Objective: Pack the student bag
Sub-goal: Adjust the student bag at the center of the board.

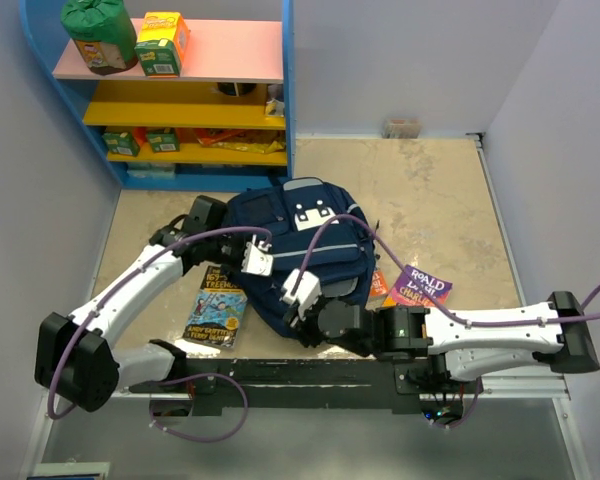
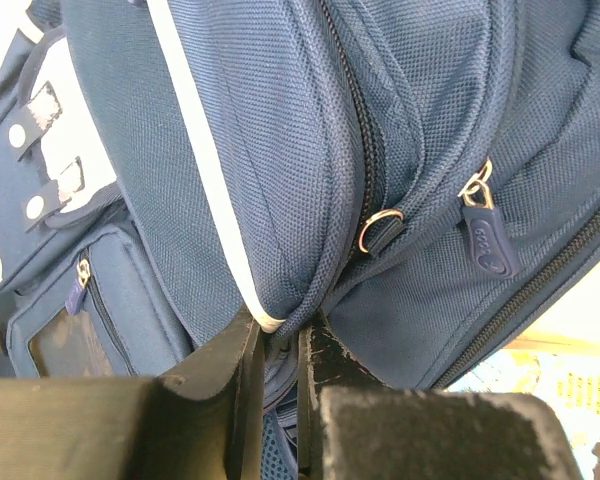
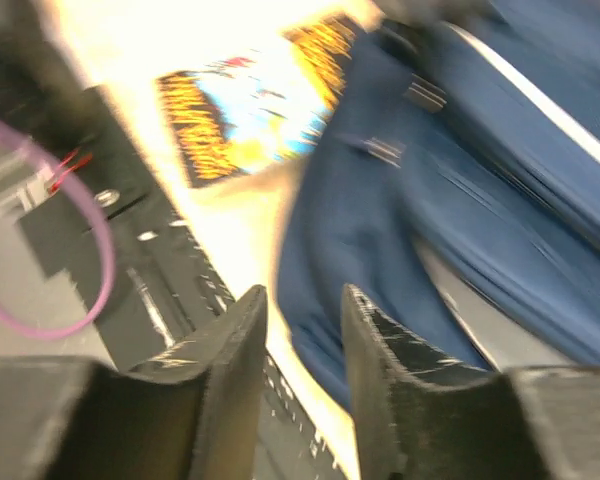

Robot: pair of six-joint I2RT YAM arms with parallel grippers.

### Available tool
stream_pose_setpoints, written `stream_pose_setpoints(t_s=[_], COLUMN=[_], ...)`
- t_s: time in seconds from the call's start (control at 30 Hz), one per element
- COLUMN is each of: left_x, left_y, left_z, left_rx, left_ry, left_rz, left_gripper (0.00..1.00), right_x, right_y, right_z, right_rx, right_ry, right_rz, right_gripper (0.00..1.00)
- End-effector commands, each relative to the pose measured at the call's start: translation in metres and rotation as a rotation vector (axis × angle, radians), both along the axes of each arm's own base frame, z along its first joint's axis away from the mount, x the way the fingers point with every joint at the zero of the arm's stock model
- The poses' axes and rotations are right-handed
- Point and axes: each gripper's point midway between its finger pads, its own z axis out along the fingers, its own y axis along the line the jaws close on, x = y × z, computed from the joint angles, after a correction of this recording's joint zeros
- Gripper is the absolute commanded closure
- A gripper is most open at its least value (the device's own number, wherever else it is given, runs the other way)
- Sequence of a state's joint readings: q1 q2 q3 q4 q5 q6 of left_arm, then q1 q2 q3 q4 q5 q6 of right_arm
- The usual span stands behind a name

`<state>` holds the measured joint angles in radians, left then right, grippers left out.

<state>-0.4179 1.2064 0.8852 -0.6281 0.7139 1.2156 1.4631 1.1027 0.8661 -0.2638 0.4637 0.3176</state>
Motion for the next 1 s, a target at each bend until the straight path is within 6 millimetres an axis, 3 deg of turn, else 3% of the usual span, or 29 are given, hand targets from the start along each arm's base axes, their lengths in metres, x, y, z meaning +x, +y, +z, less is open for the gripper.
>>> stream_pose_setpoints(t_s=[0.0, 0.17, 0.37, 0.57, 0.73, 0.83, 0.97], left_x=[0.007, -0.009, -0.025, -0.024, -0.025, -0.030, -0.032], left_y=[-0.023, -0.026, -0.023, -0.027, -0.029, -0.029, -0.029], left_z=[0.038, 0.023, 0.016, 0.019, 0.019, 0.018, 0.022], left_rx=[-0.082, -0.038, 0.015, 0.017, 0.002, 0.012, 0.009], left_ry=[-0.035, 0.042, 0.162, 0.220, 0.241, 0.279, 0.288], left_rz=[-0.054, -0.090, -0.144, -0.134, -0.116, -0.131, -0.145], left_gripper=[1.00, 1.00, 1.00, 0.99, 0.99, 0.99, 0.98], right_x=[-0.005, 0.001, 0.013, 0.020, 0.026, 0.026, 0.025], right_y=[0.038, 0.050, 0.045, 0.040, 0.040, 0.044, 0.045], right_z=[0.038, 0.037, 0.026, 0.017, 0.023, 0.004, -0.006], right_rx=[0.012, -0.109, -0.261, -0.422, -0.513, -0.605, -0.631], right_ry=[-0.291, -0.454, -0.594, -0.774, -0.917, -0.945, -0.939], right_rz=[0.187, 0.267, 0.285, 0.319, 0.319, 0.395, 0.428], right_gripper=[0.56, 0.48, 0.43, 0.42, 0.42, 0.41, 0.41])
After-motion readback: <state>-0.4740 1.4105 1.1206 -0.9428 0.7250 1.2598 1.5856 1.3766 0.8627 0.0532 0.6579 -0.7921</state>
